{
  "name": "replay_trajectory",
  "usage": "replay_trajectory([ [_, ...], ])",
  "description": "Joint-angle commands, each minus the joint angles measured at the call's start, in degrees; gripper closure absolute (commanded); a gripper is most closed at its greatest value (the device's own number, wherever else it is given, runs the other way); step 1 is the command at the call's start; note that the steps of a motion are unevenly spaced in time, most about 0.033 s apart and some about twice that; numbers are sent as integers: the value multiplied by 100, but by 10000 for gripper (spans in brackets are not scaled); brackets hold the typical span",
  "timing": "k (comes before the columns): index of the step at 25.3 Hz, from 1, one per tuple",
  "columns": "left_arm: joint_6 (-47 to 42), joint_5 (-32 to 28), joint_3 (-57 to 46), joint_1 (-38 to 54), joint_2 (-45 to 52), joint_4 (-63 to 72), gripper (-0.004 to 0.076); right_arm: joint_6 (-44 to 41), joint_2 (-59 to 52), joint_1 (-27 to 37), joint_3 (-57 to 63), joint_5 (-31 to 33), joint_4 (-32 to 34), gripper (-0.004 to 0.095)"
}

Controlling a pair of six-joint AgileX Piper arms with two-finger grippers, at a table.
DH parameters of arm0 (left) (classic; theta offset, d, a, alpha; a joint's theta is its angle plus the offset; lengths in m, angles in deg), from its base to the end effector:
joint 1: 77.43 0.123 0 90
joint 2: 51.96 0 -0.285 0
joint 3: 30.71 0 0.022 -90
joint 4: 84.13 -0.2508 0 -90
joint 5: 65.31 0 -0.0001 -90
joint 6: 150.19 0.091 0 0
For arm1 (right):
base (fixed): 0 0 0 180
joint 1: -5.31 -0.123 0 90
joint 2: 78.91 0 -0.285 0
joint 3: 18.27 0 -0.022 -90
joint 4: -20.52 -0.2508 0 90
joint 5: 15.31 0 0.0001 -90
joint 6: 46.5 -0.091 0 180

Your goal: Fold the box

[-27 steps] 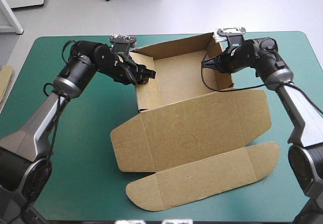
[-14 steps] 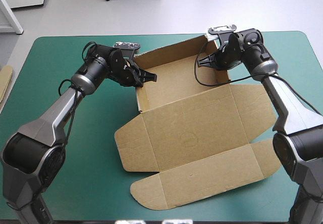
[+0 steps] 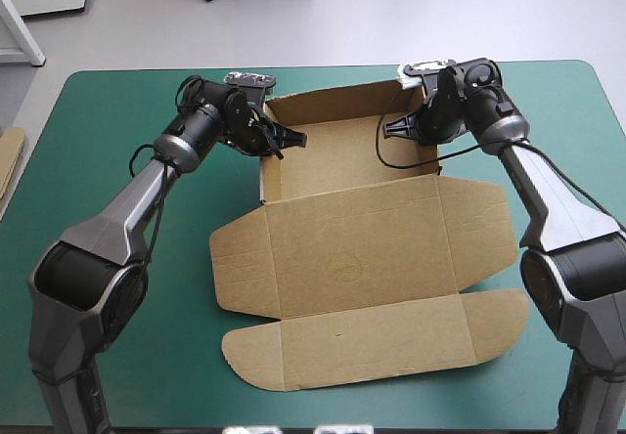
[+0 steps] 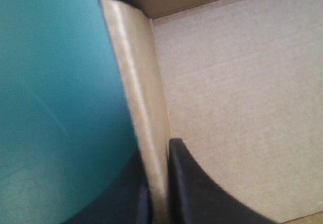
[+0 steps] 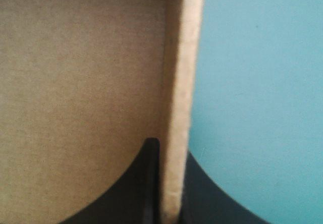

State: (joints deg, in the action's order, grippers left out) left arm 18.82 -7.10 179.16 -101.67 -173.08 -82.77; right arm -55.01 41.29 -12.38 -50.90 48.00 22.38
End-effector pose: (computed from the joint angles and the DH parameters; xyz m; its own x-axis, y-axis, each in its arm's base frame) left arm 0.4047 -0.1842 0.3051 -0.8541 0.1621 -0.4942 0.2518 0.9603 -0.1201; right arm 0.4173 0.1303 0.3224 -0.8635 -0.1353 -0.4858 -0.1766 0.9835 0.0399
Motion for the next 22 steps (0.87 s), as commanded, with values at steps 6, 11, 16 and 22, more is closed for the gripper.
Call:
replay_trajectory([
  [6, 202, 57, 1072, -151, -379, -136, 733, 61, 68, -122, -210, -11, -746, 904],
  [11, 236, 117, 1130, -151, -618, -288, 733, 33, 335, -122, -210, 35, -746, 904],
  [16, 236, 132, 1130, -151, -747, -288, 733, 25, 375, -122, -210, -100, -746, 905],
  [22, 286, 285, 1226, -151, -766, -288, 677, 146, 375, -122, -210, -4, -619, 851],
])
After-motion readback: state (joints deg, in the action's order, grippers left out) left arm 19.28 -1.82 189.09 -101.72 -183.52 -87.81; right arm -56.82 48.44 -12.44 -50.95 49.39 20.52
